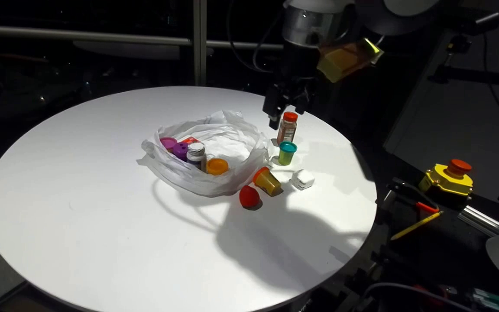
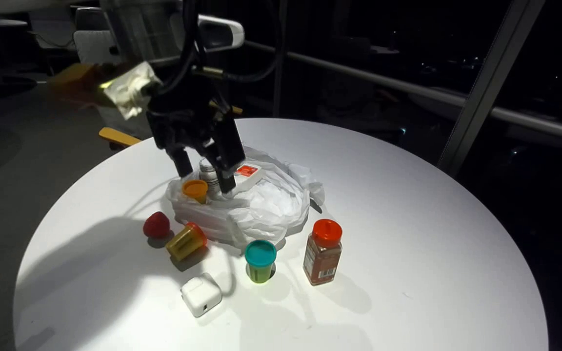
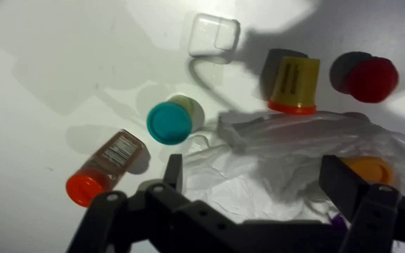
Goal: Remove the things from the plastic bag and put them on the table
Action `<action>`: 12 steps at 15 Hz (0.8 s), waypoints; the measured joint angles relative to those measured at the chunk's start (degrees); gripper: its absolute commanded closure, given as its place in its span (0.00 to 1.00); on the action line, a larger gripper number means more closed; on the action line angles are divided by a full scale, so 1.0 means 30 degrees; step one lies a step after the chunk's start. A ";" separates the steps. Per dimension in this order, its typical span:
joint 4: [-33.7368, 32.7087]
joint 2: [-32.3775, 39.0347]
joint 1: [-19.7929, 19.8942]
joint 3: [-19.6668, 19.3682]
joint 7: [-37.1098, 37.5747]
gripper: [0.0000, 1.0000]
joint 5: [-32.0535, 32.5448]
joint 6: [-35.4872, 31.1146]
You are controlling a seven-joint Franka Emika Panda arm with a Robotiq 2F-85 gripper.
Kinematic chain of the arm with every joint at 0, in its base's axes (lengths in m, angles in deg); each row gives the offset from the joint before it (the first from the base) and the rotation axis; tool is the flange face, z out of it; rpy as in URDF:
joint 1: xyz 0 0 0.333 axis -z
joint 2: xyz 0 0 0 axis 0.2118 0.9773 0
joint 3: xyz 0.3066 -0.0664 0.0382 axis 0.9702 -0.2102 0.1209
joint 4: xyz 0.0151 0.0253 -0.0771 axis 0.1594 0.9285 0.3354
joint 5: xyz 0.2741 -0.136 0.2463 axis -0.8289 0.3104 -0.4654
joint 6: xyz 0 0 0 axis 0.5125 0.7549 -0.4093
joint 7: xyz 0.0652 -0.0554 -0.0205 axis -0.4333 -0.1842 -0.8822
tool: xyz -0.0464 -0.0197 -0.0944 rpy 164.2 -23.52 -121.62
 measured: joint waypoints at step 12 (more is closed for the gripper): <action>-1.1922 0.9240 0.1397 0.3872 -0.8581 0.00 -0.6097 0.4585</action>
